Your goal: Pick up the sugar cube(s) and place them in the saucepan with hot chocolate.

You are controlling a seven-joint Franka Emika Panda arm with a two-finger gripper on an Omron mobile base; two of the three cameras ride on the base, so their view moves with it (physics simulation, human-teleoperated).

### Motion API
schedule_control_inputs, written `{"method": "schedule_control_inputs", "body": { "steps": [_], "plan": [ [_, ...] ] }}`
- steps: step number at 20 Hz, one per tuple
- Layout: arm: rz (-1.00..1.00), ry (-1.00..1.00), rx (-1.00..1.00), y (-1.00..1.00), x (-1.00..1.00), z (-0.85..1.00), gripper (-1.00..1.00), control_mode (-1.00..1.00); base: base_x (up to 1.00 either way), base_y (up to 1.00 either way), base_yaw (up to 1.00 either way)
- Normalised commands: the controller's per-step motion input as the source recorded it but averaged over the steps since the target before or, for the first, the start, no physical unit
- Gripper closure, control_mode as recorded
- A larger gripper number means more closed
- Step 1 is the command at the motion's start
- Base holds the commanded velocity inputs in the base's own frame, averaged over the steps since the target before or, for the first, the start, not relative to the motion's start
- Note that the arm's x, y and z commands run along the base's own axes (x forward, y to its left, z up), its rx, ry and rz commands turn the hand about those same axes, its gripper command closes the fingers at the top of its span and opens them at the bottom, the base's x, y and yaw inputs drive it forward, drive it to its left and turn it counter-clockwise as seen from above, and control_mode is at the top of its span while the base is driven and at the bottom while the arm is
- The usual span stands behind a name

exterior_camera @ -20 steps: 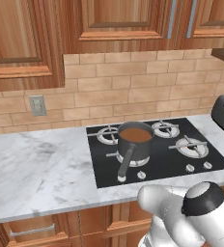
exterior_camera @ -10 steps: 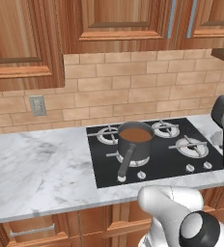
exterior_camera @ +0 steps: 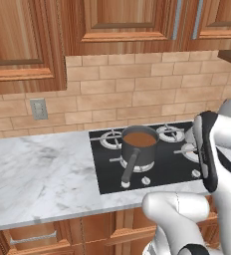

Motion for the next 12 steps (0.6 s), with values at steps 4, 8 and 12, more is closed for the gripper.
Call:
{"method": "schedule_control_inputs", "body": {
  "steps": [4, 8, 12],
  "plan": [
    [0.0, 0.09, -0.11, 0.61, 0.43, 0.26, 1.0, -1.0, 0.0, 0.0, 0.0],
    [0.0, -0.03, 0.0, 0.55, 0.57, 0.0, 1.0, -1.0, 0.0, 0.0, 0.0],
    [0.0, 0.02, -0.06, 0.65, 0.7, 0.0, 1.0, -1.0, 0.0, 0.0, 0.0]
  ]
}}
